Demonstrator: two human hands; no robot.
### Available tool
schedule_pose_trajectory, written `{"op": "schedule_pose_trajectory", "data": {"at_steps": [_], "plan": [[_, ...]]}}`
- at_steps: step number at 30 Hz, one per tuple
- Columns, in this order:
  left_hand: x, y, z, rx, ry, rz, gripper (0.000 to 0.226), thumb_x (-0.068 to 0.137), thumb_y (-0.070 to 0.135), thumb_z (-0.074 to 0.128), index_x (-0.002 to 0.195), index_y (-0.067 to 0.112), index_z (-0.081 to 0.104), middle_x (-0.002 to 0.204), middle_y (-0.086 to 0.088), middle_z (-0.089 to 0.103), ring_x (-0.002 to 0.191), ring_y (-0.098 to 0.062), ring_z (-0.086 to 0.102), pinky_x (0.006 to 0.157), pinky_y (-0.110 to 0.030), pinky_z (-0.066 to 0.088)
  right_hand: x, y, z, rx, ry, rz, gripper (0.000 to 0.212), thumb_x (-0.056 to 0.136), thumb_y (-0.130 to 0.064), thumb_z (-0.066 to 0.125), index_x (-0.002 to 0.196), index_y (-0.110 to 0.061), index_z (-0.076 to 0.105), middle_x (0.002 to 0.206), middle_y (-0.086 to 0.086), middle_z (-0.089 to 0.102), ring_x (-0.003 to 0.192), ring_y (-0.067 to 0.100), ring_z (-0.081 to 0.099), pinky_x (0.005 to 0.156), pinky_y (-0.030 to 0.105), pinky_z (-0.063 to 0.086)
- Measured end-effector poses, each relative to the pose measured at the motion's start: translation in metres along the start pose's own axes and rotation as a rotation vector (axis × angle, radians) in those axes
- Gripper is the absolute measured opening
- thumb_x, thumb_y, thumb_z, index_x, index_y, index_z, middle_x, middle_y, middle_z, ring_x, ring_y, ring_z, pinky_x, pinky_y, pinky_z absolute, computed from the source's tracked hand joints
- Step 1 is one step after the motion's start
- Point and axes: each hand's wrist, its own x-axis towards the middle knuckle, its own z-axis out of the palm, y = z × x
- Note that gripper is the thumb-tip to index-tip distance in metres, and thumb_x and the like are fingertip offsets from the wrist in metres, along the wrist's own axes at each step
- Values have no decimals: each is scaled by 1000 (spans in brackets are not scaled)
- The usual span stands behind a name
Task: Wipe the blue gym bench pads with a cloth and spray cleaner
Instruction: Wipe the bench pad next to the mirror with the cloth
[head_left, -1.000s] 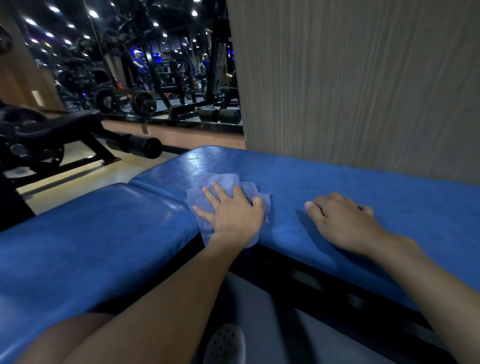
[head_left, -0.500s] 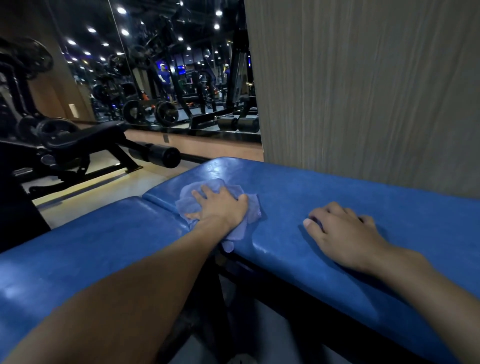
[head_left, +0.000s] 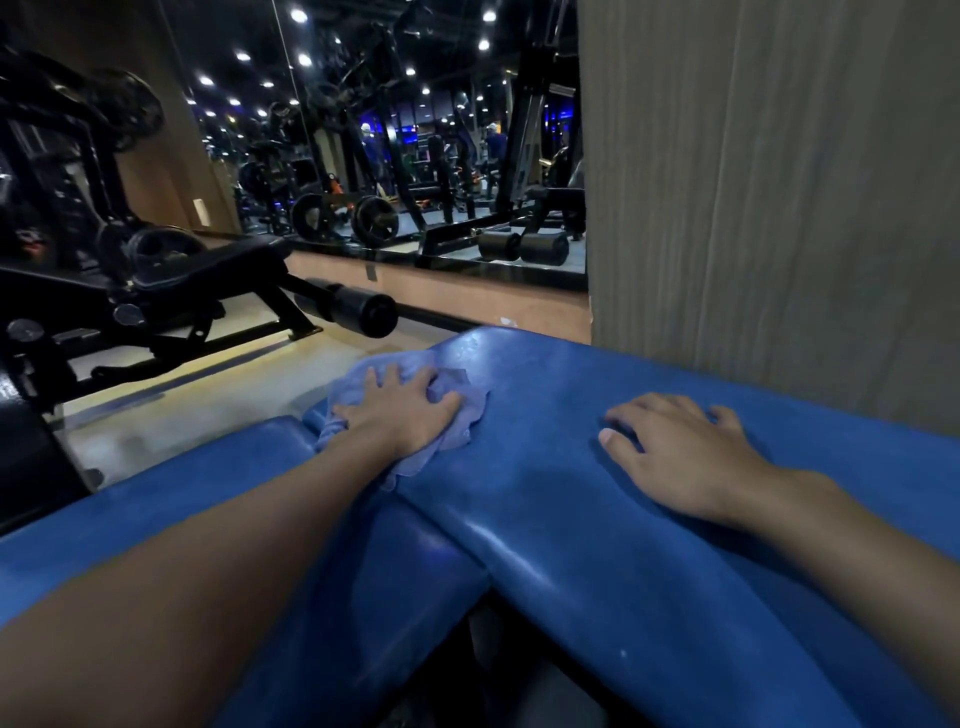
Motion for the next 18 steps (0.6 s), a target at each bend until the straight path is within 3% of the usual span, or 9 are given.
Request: {"op": "schedule_pose_trajectory", "data": {"at_steps": [5,10,14,18], "plan": [[32,-19,-3,5,-21,47,77,67,82,20,136,49,34,153,-7,32,143,-34,25,109,-64,27,18,5,-1,-47,-18,43,46,99,-55,21,137,-39,42,147,-14,39,142,15,25,111,53,13],[73,-22,-7,51,-59,76,66,83,76,33,145,55,22,157,-6,30,138,-37,35,103,-56,30,35,17,1,-132,-80,176,61,94,-64,7,150,-43,19,163,-10,12,151,24,4,116,58,4],[112,-21,-3,-7,-123,112,76,75,80,32,146,57,18,153,-8,37,134,-39,43,101,-51,34,44,19,17,-186,-152,213,80,79,-70,-10,153,-44,2,165,-9,-5,152,23,-4,117,58,2],[141,-12,4,-25,-129,178,74,75,77,32,145,56,21,146,-8,42,130,-39,47,102,-50,36,44,19,18,-226,-169,212,83,75,-69,-14,153,-42,-7,164,-8,-12,151,23,-9,118,57,0]]}}
